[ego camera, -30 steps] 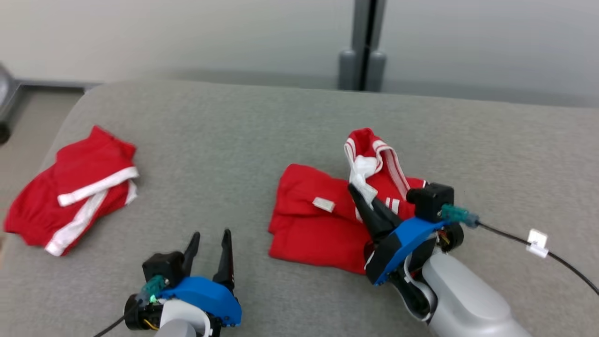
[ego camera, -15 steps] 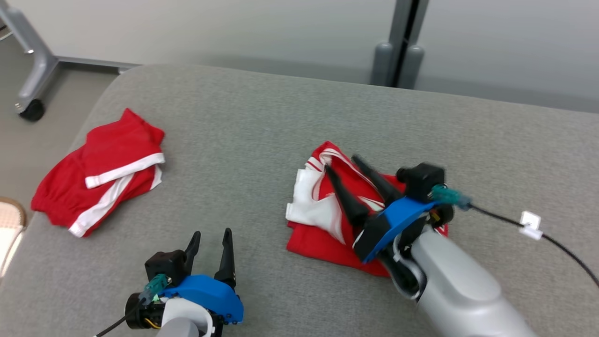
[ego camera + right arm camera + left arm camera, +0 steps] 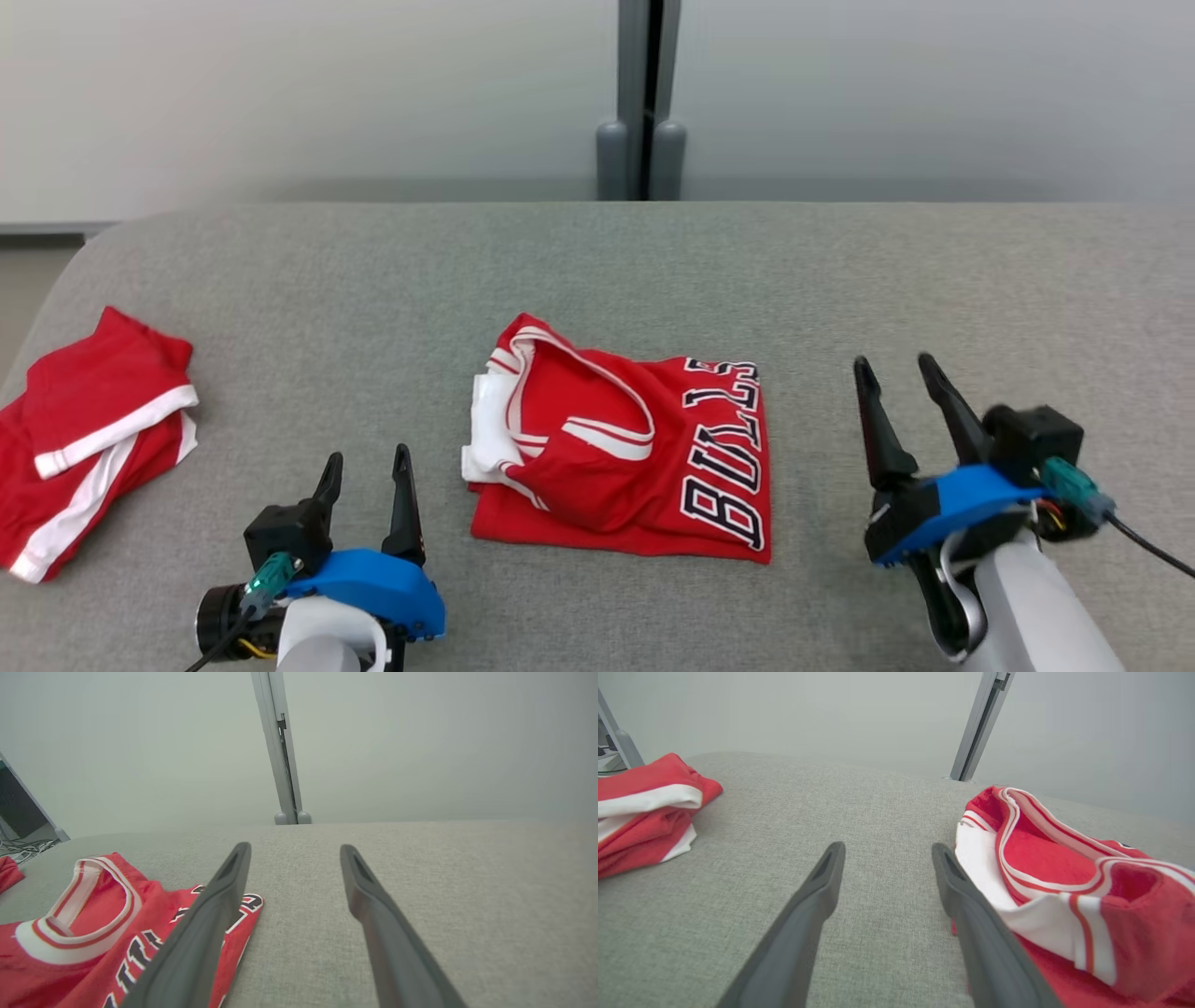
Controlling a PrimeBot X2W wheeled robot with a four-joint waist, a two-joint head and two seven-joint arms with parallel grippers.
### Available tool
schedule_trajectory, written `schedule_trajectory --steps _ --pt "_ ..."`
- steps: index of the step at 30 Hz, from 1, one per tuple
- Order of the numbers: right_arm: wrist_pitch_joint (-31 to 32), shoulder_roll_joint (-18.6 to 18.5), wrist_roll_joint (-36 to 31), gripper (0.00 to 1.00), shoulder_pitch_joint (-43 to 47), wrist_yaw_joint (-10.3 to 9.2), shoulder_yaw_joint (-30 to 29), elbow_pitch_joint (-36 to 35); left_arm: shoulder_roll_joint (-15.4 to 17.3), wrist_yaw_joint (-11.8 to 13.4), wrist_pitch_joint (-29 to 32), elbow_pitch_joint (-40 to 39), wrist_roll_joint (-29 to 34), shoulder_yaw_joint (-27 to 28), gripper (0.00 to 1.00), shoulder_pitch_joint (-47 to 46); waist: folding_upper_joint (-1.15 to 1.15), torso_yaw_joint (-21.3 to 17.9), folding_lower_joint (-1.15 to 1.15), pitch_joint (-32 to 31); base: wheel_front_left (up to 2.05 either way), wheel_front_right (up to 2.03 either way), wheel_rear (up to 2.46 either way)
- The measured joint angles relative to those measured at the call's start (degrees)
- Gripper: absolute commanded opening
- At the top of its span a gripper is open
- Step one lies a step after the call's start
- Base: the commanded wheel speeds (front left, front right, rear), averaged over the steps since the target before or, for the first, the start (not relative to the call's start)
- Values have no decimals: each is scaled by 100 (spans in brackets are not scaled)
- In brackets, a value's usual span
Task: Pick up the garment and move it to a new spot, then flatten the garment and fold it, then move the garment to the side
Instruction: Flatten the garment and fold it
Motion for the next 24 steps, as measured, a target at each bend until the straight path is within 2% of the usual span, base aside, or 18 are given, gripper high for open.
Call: schedule_trajectory --steps 3,10,17,24 --pt "0 0 -30 100 272 0 -175 -14 -2 26 -1 -34 170 116 100 134 0 -131 0 -127 0 0 0" --pt "0 9 -16 100 845 0 -167 63 0 24 0 -71 519 331 100 561 0 -352 -1 -462 0 0 0" --pt "0 10 -14 100 1138 0 -168 134 0 44 -1 -193 538 456 100 829 0 -507 -1 -660 0 0 0" --pt "0 10 0 100 1175 0 -163 210 -1 49 -1 -219 532 453 100 915 0 -504 -1 -708 0 0 0"
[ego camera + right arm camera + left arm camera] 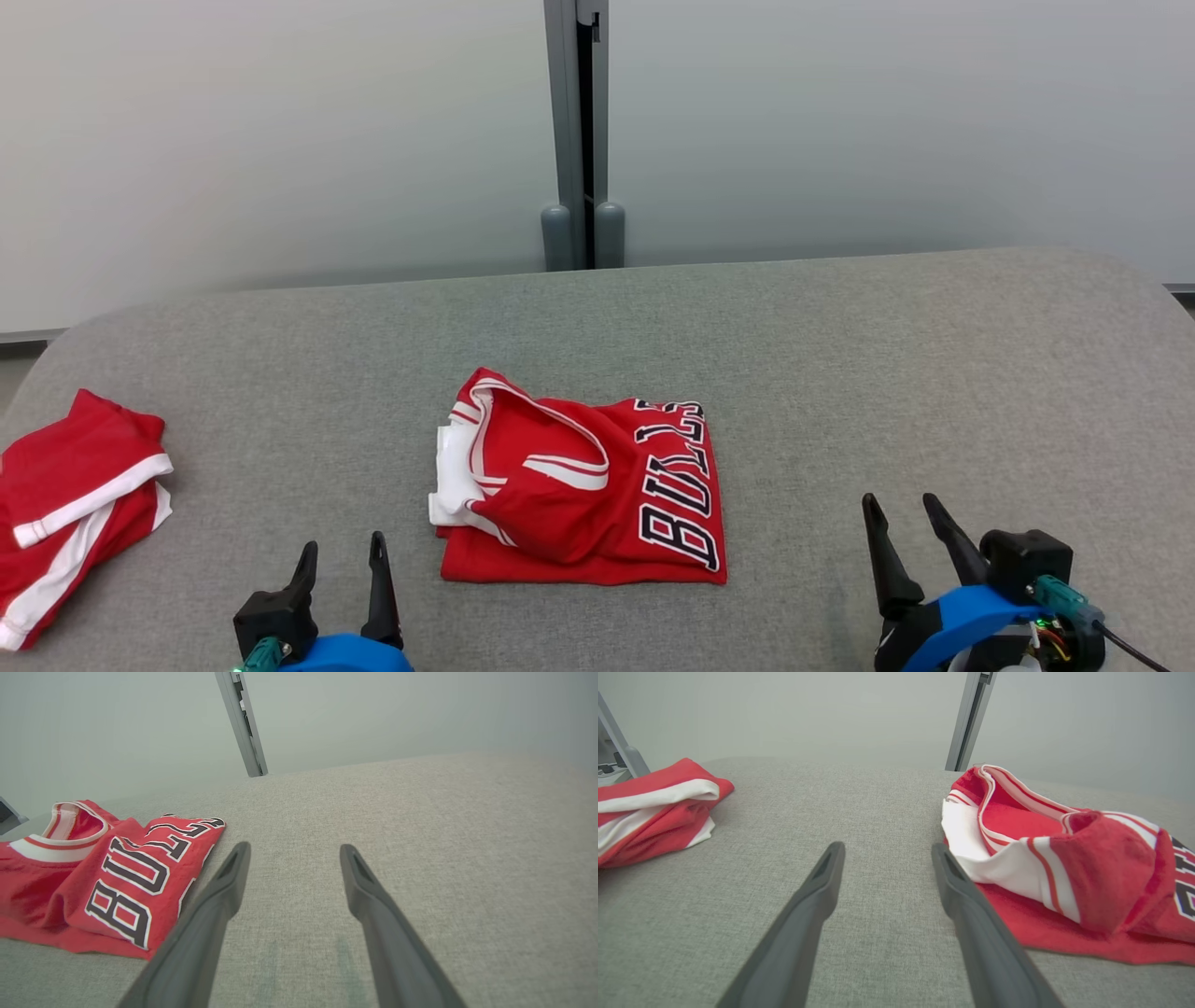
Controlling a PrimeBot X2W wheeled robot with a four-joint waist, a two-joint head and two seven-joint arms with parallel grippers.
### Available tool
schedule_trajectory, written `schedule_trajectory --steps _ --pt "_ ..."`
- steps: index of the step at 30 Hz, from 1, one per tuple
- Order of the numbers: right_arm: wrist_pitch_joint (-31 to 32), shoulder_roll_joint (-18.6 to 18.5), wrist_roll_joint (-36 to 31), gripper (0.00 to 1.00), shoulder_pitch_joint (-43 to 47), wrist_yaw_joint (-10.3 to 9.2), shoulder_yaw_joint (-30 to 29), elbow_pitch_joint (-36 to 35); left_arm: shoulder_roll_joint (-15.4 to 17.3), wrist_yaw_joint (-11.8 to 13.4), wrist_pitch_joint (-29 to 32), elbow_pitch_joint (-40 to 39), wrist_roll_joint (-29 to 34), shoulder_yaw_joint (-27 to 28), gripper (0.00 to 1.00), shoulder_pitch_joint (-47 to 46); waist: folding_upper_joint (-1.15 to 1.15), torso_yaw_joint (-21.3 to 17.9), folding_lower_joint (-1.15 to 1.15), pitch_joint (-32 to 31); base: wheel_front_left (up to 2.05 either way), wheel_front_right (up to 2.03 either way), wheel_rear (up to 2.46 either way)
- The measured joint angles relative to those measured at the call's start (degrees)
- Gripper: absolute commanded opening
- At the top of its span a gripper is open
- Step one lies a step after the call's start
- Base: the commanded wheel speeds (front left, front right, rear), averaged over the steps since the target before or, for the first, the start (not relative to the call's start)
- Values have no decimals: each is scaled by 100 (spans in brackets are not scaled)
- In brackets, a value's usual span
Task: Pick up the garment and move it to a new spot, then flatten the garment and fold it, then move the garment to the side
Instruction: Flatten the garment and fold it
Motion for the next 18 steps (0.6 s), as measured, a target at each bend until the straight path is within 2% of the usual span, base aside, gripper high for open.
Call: schedule_trajectory --steps 3,12,18 --pt "0 -9 115 100 -12 0 292 -14 1 -2 1 4 -49 -58 100 0 0 78 1 0 0 0 0" --pt "1 9 719 100 -846 0 2308 101 0 -63 0 60 -188 -286 100 -15 0 513 1 66 0 0 0" --pt "0 13 1107 100 -1416 1 3297 391 -2 -73 1 70 -268 -414 100 -92 0 914 1 209 0 0 0"
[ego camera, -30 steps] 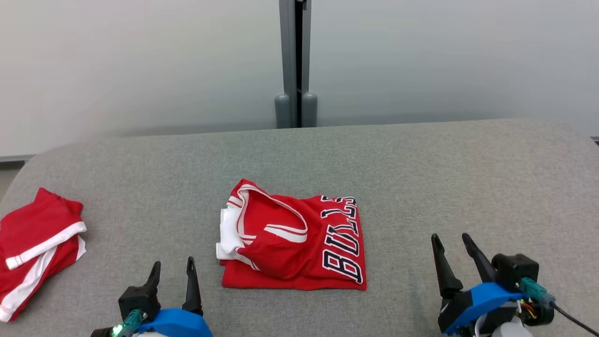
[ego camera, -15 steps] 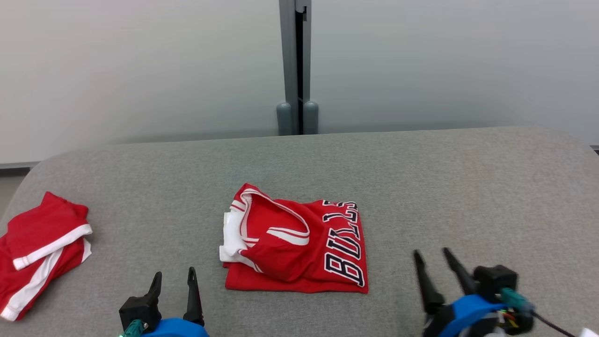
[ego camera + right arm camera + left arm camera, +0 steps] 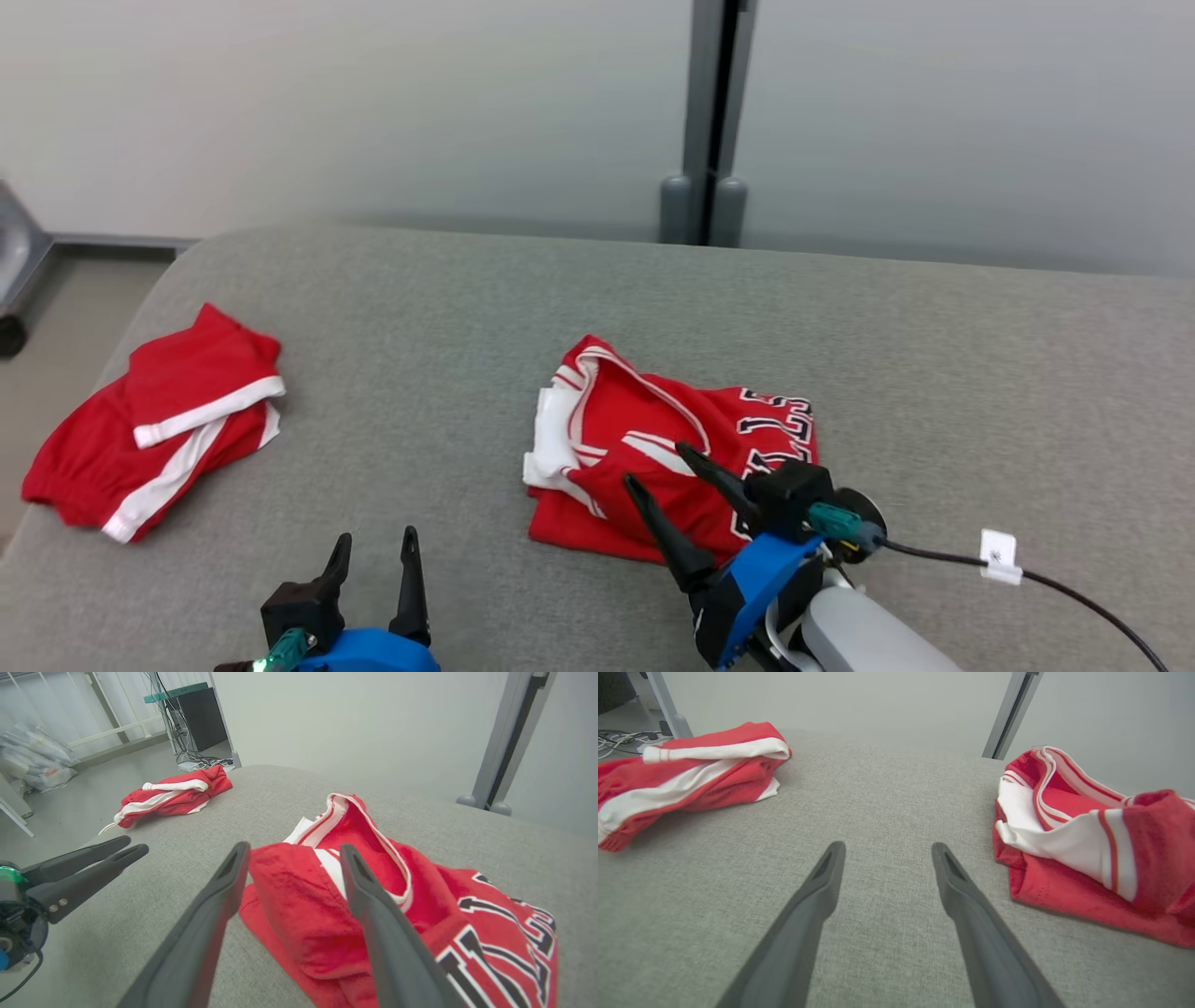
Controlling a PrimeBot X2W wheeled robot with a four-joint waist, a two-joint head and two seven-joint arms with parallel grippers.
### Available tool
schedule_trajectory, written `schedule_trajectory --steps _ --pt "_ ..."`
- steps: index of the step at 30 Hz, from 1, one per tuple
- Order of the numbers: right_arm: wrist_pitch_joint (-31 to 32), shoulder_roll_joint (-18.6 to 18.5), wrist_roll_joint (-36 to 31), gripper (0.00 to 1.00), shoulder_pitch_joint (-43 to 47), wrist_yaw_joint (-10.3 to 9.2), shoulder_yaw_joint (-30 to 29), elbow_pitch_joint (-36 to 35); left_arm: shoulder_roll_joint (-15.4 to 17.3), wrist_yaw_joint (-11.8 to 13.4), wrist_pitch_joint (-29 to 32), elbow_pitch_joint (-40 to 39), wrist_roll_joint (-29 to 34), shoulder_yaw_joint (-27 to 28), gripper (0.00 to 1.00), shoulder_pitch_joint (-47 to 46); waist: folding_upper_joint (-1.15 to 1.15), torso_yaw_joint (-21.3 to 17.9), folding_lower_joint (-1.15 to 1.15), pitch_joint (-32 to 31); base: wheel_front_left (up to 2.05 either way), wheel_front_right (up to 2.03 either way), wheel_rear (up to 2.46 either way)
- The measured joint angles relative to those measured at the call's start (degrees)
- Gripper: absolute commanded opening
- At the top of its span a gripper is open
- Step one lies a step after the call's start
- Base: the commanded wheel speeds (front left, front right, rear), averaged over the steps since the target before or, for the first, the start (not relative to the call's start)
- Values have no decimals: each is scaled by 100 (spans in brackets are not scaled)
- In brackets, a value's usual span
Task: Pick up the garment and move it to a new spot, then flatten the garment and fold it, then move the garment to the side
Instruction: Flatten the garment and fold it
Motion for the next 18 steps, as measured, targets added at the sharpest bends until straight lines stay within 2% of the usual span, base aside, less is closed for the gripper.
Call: schedule_trajectory --steps 8,9,10,11,12,18 --pt "1 -1 -94 100 -480 0 126 715 5 14 -1 -70 -105 -114 100 -92 0 471 0 279 0 0 0" --pt "0 -3 -110 94 -506 0 142 781 3 18 0 -77 -111 -118 100 -99 0 516 0 310 0 0 0" --pt "0 -3 -110 49 -528 0 147 803 4 22 -1 -80 -130 -116 100 -104 0 552 0 338 0 0 0" --pt "0 -2 -110 33 -548 0 155 815 4 23 -1 -84 -147 -114 100 -107 0 581 0 363 0 0 0" --pt "0 -2 -110 0 -565 0 165 823 4 37 0 -87 -149 -113 100 -107 0 602 0 382 0 0 0" --pt "0 -4 -121 0 -614 0 301 959 4 47 0 -112 -212 -136 100 -122 0 633 0 411 0 0 0"
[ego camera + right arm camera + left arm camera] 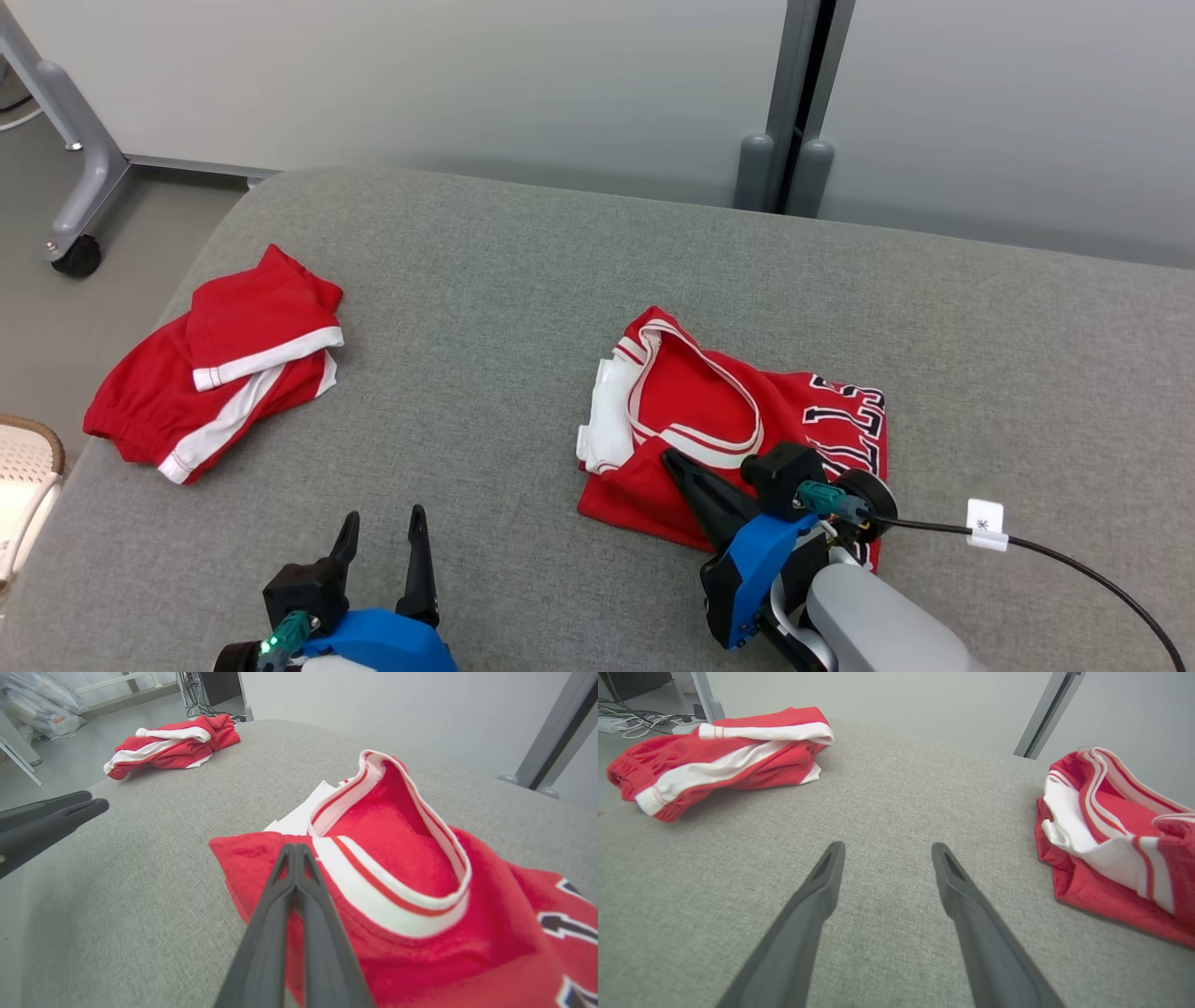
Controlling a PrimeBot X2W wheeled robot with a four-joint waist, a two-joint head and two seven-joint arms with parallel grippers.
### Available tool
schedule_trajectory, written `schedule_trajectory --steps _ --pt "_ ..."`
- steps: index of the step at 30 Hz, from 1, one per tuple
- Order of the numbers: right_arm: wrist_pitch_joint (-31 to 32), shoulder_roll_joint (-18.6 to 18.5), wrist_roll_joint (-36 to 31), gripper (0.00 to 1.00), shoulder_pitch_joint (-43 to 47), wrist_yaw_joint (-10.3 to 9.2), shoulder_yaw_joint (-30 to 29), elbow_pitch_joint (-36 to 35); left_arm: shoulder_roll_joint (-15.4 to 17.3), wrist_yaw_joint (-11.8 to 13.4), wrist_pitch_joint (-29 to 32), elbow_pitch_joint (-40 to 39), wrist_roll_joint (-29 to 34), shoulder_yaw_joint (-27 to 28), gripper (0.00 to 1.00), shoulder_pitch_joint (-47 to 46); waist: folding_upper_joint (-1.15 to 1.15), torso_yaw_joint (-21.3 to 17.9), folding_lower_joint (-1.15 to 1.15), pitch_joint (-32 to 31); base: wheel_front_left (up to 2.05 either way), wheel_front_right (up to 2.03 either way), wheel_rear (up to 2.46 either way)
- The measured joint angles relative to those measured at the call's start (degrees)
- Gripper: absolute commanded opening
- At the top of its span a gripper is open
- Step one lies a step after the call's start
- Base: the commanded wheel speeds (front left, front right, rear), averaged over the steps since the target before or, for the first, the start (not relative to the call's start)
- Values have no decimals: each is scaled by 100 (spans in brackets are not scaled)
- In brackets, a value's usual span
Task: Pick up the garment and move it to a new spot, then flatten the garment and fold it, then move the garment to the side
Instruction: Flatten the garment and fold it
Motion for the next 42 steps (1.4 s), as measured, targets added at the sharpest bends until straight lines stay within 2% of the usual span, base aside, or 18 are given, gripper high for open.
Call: schedule_trajectory --steps 7,12,20,26,28,33,42 --pt "0 0 11 0 -107 0 34 1 -1 3 0 -21 -57 -76 100 -74 0 84 0 34 0 0 0" --pt "0 1 145 0 -100 0 296 -112 -1 7 0 -14 -76 -58 100 -65 0 122 0 10 0 0 0" --pt "36 -1 700 0 -59 0 1145 -40 0 5 0 20 -94 -124 100 -68 0 234 0 -10 0 0 0" --pt "14 3 1087 0 -92 0 1866 -477 0 24 -1 13 -80 10 100 -25 0 179 0 -79 0 0 0" --pt "7 9 1150 100 -111 0 1714 -739 1 27 0 9 -60 78 100 18 0 99 0 -110 0 0 0" --pt "0 -43 812 100 32 0 723 -1162 0 1 0 -56 29 197 100 53 0 -217 -1 -186 0 0 0" --pt "1 -77 -242 100 1018 -1 -1702 -1553 0 -27 -1 -163 177 346 100 143 0 -1009 -1 -370 0 0 0"
